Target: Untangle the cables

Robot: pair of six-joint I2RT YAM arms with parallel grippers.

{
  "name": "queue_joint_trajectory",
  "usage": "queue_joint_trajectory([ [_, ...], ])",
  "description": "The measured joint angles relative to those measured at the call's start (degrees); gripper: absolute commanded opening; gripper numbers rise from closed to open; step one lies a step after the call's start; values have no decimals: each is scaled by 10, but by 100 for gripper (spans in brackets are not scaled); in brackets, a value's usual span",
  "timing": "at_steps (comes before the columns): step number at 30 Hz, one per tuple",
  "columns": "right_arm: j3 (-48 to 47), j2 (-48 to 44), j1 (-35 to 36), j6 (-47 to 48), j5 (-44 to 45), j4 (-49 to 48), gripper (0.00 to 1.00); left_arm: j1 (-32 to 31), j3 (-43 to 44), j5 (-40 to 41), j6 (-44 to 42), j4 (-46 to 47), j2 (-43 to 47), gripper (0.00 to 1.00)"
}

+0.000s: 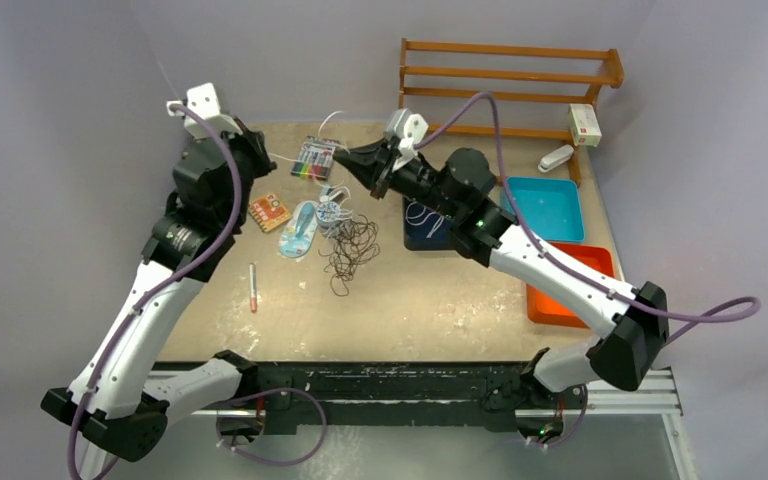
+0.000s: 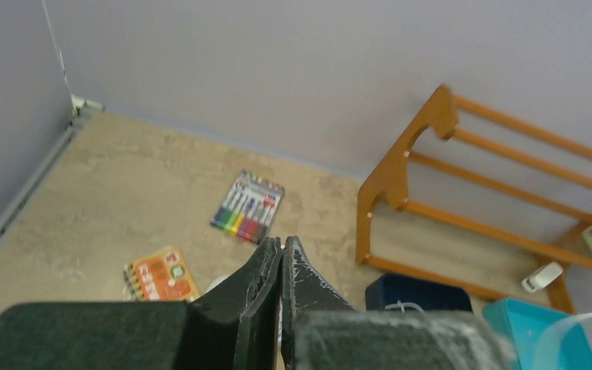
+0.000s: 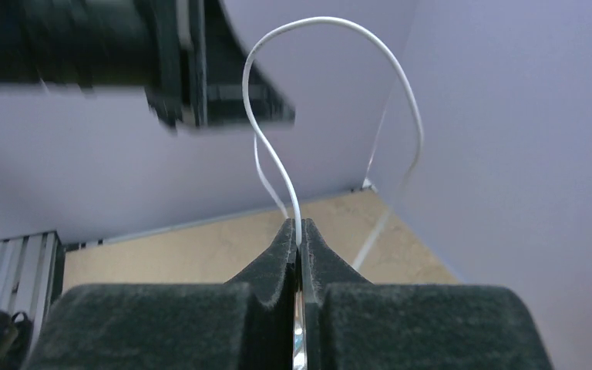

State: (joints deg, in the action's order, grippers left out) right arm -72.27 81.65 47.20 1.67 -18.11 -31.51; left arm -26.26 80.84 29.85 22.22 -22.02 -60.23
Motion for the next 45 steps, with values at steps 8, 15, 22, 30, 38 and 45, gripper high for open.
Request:
queue_joint_trajectory([
  [8,-86,-5,0,31,26,87,0,0,-90,-21,45,14,2,0],
  [15,-108,-5,0,45,37,129,0,0,-143,-59,76,45,3,10],
  [22,-114,-4,0,44,37,145,0,0,-167,-73,87,65,5,27],
  [30,-114,-3,0,32,59,141,0,4,-224,-87,102,91,6,48],
  [38,-114,-3,0,10,98,121,0,7,-296,-137,128,126,11,55],
  [45,-114,-3,0,-3,138,119,0,8,-390,-217,129,200,78,57],
])
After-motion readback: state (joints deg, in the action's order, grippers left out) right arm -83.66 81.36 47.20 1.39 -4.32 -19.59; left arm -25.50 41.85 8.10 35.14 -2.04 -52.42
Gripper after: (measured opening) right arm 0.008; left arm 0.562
